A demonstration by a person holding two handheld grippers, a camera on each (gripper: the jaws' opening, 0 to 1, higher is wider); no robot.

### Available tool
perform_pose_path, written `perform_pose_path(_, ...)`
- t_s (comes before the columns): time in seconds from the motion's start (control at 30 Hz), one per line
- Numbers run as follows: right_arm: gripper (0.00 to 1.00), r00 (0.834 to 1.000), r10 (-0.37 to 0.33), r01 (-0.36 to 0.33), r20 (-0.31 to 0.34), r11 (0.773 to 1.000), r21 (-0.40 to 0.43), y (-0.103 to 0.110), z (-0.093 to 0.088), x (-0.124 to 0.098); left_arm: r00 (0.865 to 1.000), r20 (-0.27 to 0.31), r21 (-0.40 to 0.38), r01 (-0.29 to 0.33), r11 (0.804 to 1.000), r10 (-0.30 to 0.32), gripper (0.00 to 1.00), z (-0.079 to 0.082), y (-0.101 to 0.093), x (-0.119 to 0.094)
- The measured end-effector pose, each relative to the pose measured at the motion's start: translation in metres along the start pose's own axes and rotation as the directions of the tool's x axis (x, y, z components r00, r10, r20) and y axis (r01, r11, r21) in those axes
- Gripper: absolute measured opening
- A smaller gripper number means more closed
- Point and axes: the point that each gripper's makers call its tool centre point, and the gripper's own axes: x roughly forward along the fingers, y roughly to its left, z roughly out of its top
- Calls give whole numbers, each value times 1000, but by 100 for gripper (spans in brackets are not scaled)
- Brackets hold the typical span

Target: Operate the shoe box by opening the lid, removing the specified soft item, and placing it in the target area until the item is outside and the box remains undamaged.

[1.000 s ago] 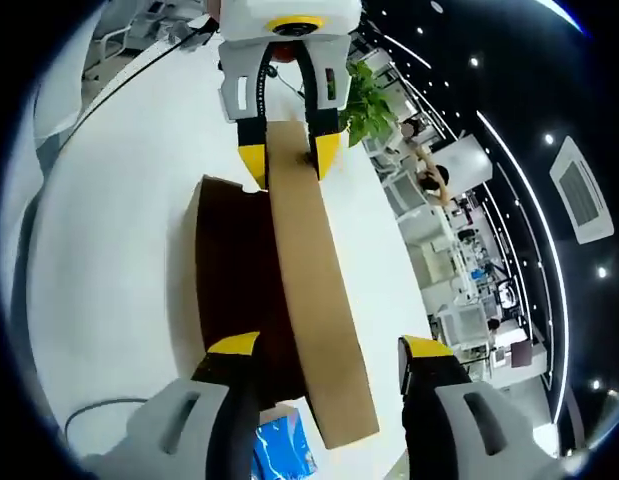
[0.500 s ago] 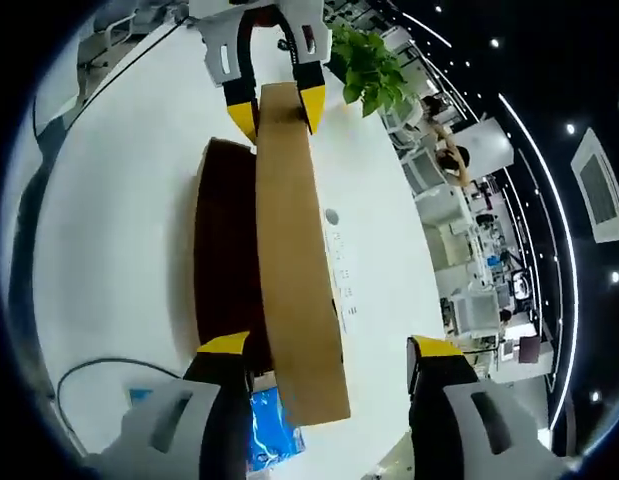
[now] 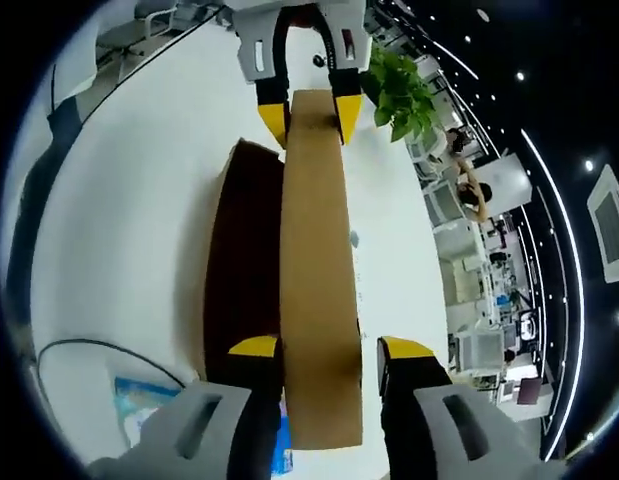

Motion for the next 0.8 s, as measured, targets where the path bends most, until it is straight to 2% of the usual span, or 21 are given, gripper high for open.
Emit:
perform_pose_path(0.07,29,1000,-12,12,11,999,-48,1,0,1,1000,-8,-31,-7,999,6,29,1,-1,0)
perform_pose_path(0.2,29,999,-10,11,37,999,-35,8,1,0,999,-36,-37,-4,999,3,32,1,-8,4)
perform_pose_path(0.33,29,998,-8,10,62,1000,-30,12,3,-3,998,-69,9,-12,1000,13,31,-1,-11,9)
perform_pose_path(0.37,29,998,-9,11,63,999,-35,13,3,-3,997,-80,-2,-9,1000,9,31,-2,-14,11)
perform_pose_path(0.47,30,998,-19,22,63,999,-48,15,2,-3,996,-84,2,-28,1000,28,30,0,-17,7)
perform_pose_path(0.53,34,998,-17,20,62,999,-46,18,0,1,996,-84,-2,-33,999,33,30,0,-20,5)
perform_pose_path(0.6,31,999,-20,22,49,999,-47,22,-3,4,996,-82,-4,-39,999,39,30,1,-21,4)
perform_pose_path(0.7,30,998,-28,29,60,999,-19,26,2,2,994,-94,4,-48,999,48,30,-3,-27,5)
perform_pose_path(0.8,30,997,-37,40,72,999,-36,32,5,1,994,-90,6,-67,998,67,30,-8,-32,4)
